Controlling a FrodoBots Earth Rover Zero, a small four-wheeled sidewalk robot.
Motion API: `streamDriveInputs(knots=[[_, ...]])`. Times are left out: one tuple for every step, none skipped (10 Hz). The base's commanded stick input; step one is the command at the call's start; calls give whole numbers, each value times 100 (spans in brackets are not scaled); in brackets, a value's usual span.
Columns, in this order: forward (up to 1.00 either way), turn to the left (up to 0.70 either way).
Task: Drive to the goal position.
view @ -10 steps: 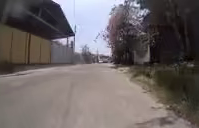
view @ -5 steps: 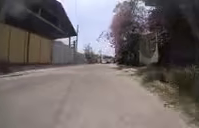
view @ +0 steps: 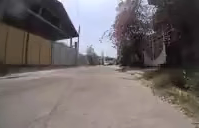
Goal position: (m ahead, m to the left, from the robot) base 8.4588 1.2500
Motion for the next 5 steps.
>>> streamDriveInputs(knots=[[100, 0], [100, 0], [100, 0], [100, -32], [100, -39]])
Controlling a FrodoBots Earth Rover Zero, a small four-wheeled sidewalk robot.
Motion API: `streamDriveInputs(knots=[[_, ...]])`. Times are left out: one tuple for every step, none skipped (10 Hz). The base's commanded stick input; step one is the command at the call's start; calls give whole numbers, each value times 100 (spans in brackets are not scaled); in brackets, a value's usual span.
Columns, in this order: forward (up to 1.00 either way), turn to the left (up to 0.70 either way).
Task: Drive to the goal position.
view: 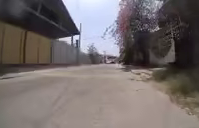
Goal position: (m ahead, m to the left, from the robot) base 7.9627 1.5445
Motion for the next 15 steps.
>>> streamDriveInputs(knots=[[100, -40], [100, -40], [100, -40], [100, -14], [100, -2], [100, 0], [100, 0], [100, 0], [100, 0], [100, 0], [100, 0], [100, 0], [100, -8], [100, -31], [100, -40]])
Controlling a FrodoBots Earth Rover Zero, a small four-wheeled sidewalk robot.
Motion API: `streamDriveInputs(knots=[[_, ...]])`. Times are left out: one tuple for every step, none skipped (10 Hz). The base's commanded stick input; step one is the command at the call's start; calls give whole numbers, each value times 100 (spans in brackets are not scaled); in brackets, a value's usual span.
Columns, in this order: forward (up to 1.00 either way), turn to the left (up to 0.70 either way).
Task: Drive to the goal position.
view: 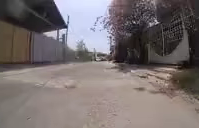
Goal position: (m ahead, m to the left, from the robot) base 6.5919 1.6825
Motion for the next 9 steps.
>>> streamDriveInputs(knots=[[100, -30], [100, -5], [100, 0], [100, 0], [100, 0], [100, 0], [100, 0], [100, 0], [100, 0]])
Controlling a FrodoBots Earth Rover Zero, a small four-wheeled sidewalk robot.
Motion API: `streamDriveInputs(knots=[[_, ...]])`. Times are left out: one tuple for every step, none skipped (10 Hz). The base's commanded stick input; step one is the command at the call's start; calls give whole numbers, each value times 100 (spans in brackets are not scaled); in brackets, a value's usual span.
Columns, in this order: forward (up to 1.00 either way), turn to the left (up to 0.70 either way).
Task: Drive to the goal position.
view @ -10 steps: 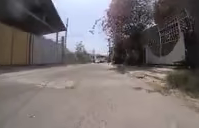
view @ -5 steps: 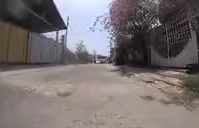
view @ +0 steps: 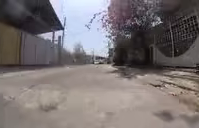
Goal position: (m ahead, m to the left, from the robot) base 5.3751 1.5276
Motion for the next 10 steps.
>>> streamDriveInputs(knots=[[100, 0], [100, 0], [100, 0], [100, 0], [100, 0], [100, 0], [100, 0], [100, -2], [100, -14], [100, -34]])
